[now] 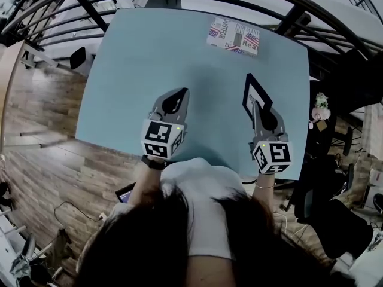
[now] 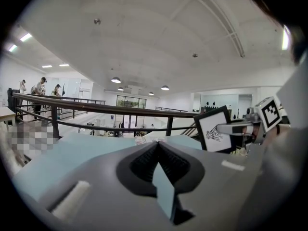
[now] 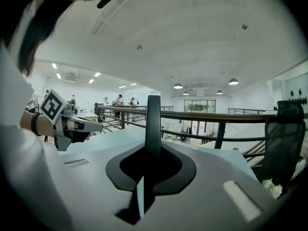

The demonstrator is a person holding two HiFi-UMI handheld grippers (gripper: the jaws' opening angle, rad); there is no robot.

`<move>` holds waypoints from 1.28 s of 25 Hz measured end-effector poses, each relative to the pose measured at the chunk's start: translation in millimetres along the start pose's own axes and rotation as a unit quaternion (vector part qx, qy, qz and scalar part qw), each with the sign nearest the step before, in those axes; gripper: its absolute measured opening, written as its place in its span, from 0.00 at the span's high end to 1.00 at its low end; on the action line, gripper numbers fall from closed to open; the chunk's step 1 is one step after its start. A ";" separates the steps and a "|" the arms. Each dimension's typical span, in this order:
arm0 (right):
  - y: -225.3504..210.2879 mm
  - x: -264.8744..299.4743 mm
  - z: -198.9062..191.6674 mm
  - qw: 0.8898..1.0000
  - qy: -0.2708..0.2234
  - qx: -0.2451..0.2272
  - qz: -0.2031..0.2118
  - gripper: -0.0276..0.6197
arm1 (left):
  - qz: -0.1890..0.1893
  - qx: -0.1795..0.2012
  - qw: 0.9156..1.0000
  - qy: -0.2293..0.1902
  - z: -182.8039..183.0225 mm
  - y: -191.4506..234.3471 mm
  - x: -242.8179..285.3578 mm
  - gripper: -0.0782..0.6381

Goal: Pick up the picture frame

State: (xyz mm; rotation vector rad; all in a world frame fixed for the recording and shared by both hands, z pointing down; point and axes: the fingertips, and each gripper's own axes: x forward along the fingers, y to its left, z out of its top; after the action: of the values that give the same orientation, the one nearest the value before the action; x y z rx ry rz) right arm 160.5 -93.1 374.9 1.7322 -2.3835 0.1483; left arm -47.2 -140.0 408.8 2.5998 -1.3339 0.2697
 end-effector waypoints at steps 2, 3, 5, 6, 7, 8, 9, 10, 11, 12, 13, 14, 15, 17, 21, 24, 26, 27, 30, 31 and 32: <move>2.9 3.3 0.6 1.000 0.001 -0.001 0.003 0.94 | 0.000 -0.001 1.000 0.000 0.3 2.2 0.0 0.81; 4.0 4.4 0.2 1.000 0.002 0.000 0.003 0.94 | 0.000 -0.001 1.000 0.000 0.1 3.1 0.1 0.81; 5.0 5.5 -1.1 1.000 0.002 0.003 0.004 0.94 | 0.000 -0.002 1.000 0.000 -0.4 4.5 0.5 0.81; 5.1 5.7 -1.8 1.000 0.003 0.004 0.003 0.94 | -0.001 -0.003 1.000 0.000 -0.8 5.0 0.7 0.81; 4.9 5.8 -2.6 1.000 0.003 0.006 0.002 0.94 | -0.001 -0.004 1.000 0.001 -1.3 5.5 0.8 0.81; 4.7 6.0 -3.4 1.000 0.004 0.008 0.001 0.94 | -0.001 -0.004 1.000 0.002 -2.0 6.1 1.1 0.81; 4.4 6.1 -4.1 1.000 0.005 0.008 -0.001 0.94 | -0.002 -0.005 1.000 0.003 -2.6 6.6 1.3 0.81; 4.3 6.1 -4.8 1.000 0.005 0.009 -0.002 0.94 | -0.002 -0.006 1.000 0.003 -3.0 7.2 1.4 0.81; 4.2 6.0 -5.5 1.000 0.006 0.009 -0.003 0.94 | -0.002 -0.006 1.000 0.003 -3.3 7.7 1.3 0.81; 4.2 5.6 -6.2 1.000 0.007 0.009 -0.005 0.94 | -0.003 -0.007 1.000 0.003 -3.5 8.3 1.1 0.81; 4.4 5.3 -6.9 1.000 0.008 0.009 -0.006 0.94 | -0.003 -0.007 1.000 0.004 -3.6 9.0 0.8 0.81; 4.7 5.1 -7.5 1.000 0.009 0.010 -0.006 0.94 | -0.002 -0.008 1.000 0.004 -3.9 9.8 0.7 0.81; 5.3 5.2 -8.1 1.000 0.009 0.011 -0.006 0.94 | -0.002 -0.009 1.000 0.005 -4.2 10.8 0.5 0.81; 6.8 5.8 -10.2 1.000 0.010 0.013 -0.007 0.94 | -0.001 -0.011 1.000 0.006 -5.3 13.2 0.4 0.81; 6.2 5.5 -13.0 1.000 0.011 0.015 -0.010 0.94 | 0.000 -0.013 1.000 0.009 -8.0 14.7 1.2 0.81; 5.7 4.4 -11.4 1.000 0.010 0.019 -0.010 0.94 | -0.001 -0.015 1.000 0.009 -8.0 15.7 0.2 0.81; 4.2 4.6 -10.9 1.000 0.009 0.023 -0.013 0.94 | -0.002 -0.014 1.000 0.008 -7.0 16.9 0.9 0.81; 3.3 4.9 -11.6 1.000 0.010 0.023 -0.014 0.94 | -0.002 -0.014 1.000 0.008 -6.7 17.4 1.4 0.81; 1.0 5.9 -15.7 0.999 0.019 0.026 -0.015 0.94 | -0.001 -0.015 1.000 0.009 -6.8 17.4 2.6 0.81; 0.5 6.2 -16.5 0.999 0.020 0.028 -0.015 0.93 | -0.001 -0.015 1.000 0.010 -6.9 17.0 2.9 0.81; 0.2 6.5 -16.6 0.999 0.021 0.030 -0.014 0.94 | -0.002 -0.015 1.000 0.010 -7.0 16.5 3.0 0.81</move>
State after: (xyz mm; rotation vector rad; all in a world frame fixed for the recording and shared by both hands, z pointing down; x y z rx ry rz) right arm 160.0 -95.9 392.6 1.7711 -2.3469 0.2516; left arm -59.4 -149.9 418.0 2.5682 -1.3161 0.2736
